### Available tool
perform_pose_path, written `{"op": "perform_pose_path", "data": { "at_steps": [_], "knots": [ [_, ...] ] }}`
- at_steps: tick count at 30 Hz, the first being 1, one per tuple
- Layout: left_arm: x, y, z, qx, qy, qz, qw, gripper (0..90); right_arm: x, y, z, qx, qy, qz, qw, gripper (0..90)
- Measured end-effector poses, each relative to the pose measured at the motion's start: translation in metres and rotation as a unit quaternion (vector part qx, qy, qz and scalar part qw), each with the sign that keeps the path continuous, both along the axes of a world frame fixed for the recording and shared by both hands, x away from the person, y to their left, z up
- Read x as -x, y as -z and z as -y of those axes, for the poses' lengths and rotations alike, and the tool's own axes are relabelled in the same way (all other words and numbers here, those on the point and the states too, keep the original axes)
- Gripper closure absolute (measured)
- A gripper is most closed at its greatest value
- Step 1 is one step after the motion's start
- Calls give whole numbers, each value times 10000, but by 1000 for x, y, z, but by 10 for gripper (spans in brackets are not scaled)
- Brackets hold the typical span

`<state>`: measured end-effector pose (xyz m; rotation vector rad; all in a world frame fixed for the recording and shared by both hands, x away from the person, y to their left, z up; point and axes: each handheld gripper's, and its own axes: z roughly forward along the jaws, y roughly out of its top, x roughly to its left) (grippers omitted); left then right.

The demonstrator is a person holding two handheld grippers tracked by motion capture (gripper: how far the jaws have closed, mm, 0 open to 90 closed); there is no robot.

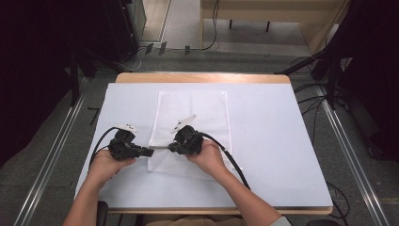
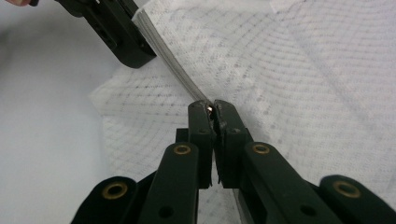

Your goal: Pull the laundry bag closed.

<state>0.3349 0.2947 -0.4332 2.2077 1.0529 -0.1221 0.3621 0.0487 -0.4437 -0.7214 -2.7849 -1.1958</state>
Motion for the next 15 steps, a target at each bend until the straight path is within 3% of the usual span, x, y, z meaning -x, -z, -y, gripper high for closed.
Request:
{"op": "perform_pose_path", "data": {
  "at_steps": [15],
  "knots": [
    [0,1,0,-54,24,-17,10000,880,0,3,10,30,55,-44,10000,885]
  ]
}}
